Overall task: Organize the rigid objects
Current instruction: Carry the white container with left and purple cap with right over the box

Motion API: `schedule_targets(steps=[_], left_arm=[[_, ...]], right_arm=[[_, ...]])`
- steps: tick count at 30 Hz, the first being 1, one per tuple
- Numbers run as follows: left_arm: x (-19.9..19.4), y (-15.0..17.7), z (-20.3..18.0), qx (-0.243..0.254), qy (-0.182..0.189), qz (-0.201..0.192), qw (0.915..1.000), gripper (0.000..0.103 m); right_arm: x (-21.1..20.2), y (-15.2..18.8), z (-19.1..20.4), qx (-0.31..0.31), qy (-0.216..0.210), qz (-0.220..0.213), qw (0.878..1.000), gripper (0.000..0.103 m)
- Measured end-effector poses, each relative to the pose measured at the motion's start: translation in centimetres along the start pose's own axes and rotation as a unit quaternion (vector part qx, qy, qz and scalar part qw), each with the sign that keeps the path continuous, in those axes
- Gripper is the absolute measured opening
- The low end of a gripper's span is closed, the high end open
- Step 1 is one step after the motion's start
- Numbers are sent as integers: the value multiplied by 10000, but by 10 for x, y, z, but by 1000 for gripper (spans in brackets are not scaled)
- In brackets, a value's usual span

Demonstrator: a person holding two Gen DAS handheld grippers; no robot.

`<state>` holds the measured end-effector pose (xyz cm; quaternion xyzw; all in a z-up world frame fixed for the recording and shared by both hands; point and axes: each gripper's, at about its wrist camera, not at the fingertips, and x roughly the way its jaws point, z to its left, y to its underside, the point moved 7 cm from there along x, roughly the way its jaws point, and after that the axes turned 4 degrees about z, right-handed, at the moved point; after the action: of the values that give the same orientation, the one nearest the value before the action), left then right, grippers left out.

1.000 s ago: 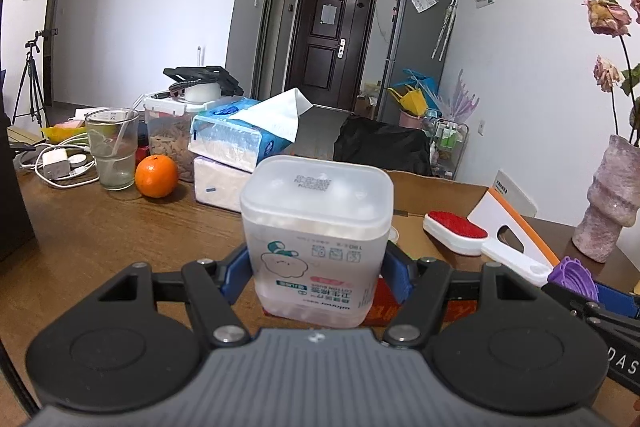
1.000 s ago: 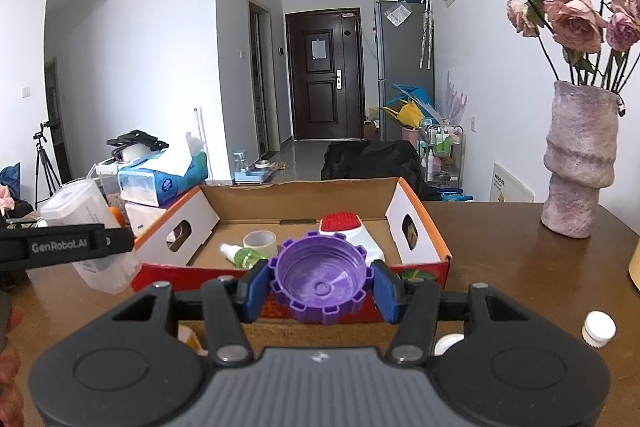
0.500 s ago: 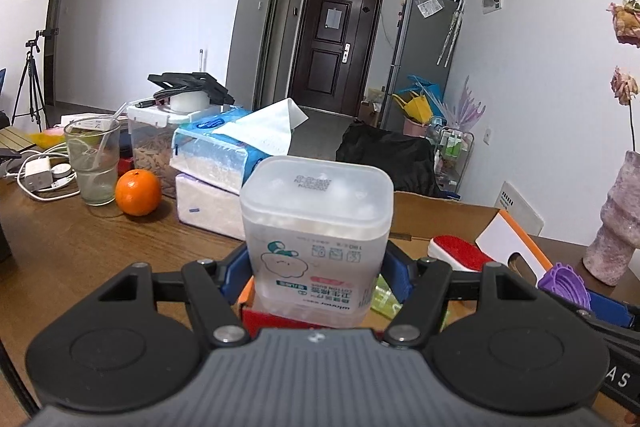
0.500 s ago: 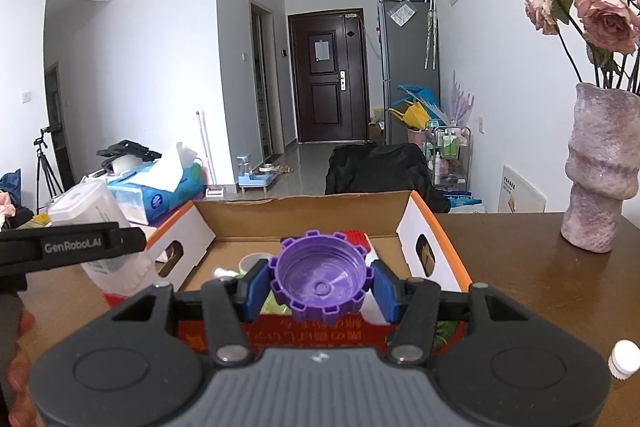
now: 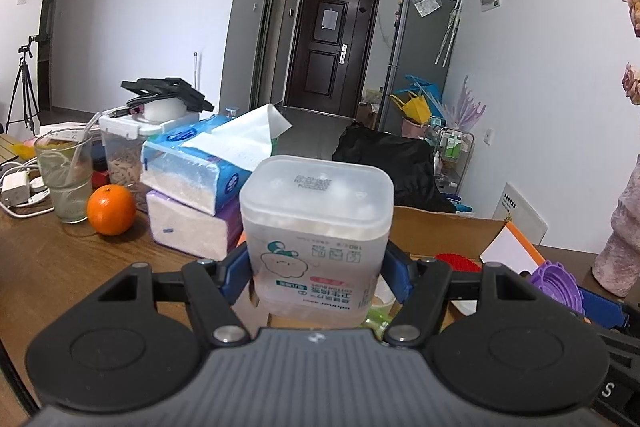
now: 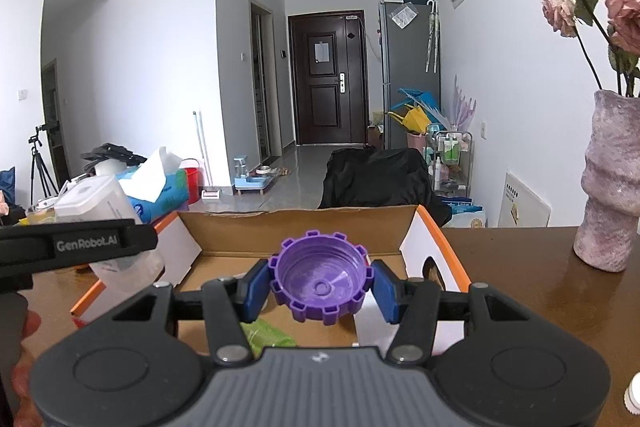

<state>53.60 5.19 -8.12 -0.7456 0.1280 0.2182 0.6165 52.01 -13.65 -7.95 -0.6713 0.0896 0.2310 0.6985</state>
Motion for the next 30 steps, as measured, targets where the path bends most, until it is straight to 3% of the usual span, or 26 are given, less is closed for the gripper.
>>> schedule_targets(steps=[30], left_arm=[[49,-10,-14,461,-294,214,9983,69]], right_arm=[[73,-13,12,-222,-33,328,9992,53]])
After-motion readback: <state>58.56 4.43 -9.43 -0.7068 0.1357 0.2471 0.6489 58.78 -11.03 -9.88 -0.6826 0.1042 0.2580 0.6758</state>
